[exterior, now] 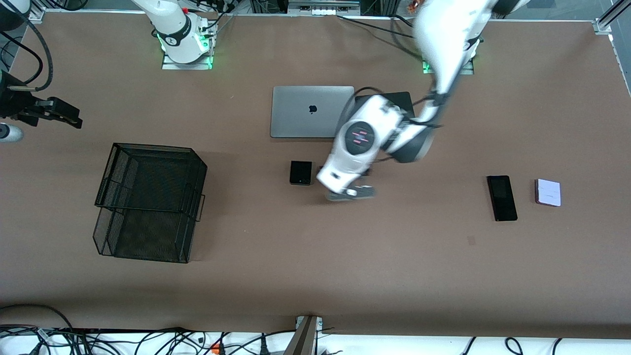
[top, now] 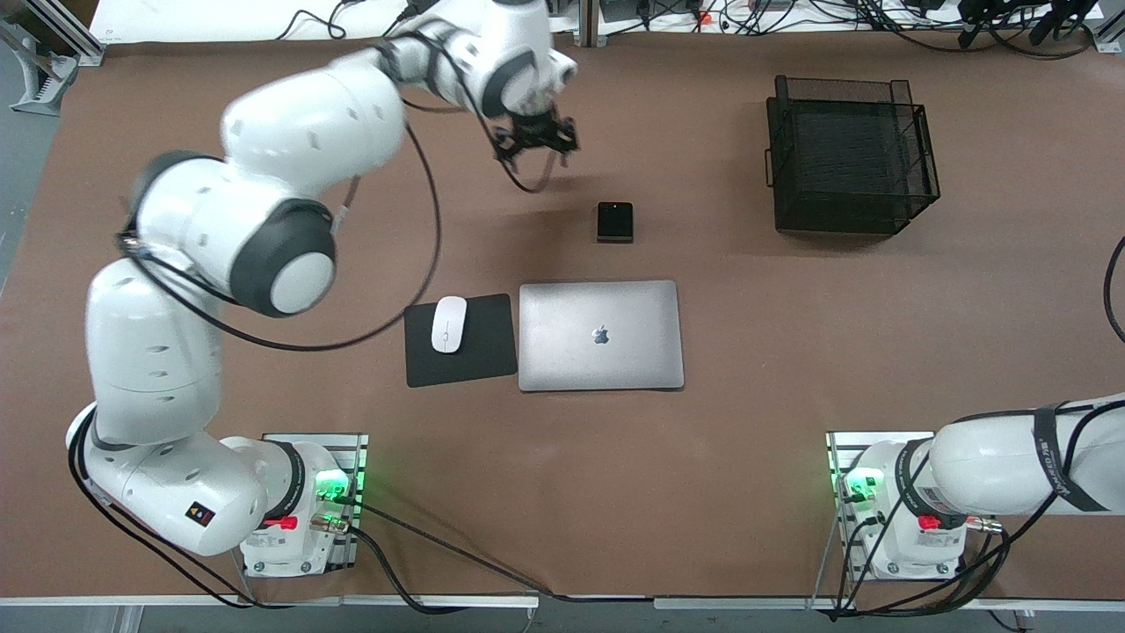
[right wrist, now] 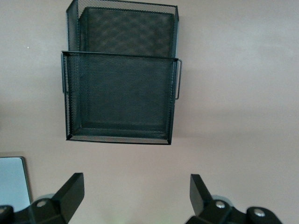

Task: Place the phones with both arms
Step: 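Carry the flip phone beside the laptop and release it, then grasp the flip phone with the right gripper while the left gripper reaches the black phone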

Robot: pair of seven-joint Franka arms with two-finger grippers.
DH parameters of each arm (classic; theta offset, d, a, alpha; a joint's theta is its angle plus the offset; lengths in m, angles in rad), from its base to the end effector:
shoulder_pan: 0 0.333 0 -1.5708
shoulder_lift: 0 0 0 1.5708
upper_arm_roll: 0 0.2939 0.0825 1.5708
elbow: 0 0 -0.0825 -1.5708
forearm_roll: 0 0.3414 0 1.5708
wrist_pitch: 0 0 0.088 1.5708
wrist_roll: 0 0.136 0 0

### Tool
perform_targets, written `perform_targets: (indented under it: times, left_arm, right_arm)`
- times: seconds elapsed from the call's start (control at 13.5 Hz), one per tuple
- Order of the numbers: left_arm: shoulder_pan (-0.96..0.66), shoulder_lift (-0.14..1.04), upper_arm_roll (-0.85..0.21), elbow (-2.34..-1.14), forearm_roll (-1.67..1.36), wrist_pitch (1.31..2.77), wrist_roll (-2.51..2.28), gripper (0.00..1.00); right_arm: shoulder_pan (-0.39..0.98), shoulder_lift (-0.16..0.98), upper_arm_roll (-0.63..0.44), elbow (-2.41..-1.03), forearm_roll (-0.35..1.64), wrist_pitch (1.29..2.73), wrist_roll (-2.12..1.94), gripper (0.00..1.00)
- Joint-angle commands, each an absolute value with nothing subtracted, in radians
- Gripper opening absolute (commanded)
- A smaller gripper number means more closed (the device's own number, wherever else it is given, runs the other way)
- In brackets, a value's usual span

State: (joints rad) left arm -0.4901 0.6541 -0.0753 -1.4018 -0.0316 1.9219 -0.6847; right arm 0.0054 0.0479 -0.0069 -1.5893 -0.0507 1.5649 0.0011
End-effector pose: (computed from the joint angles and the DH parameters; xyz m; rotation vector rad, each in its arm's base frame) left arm 0.5547 -0.3463 0.2844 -3.1084 -0.2251 0.2366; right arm 0.5205 -0.0076 0.5405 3.0886 -0.0017 -0.1117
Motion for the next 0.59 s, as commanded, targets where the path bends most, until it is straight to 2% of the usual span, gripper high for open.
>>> perform_targets:
  times: [0.0, 0.3, 0.52]
  left_arm:
    - [-0.329, 0.591, -0.087, -1.439, 0.043, 1.749, -0.612, 1.00]
    - [-0.088, 0.591, -0.089, -1.447, 0.130, 1.701, -0.332, 1.00]
    - [0.038, 0.597, -0.087, -1.506, 0.152, 1.840, -0.189, 1.00]
  right_arm:
    - [0.136, 0.080, 0.008, -1.583, -0.054, 1.577, 0.091, 1.00]
    - [0.435, 0.214, 0.008, -1.485, -0.038, 1.638, 0.488, 1.00]
    - [0.653, 0.409, 0.008, -1.312, -0.018, 1.707, 0.751, 1.00]
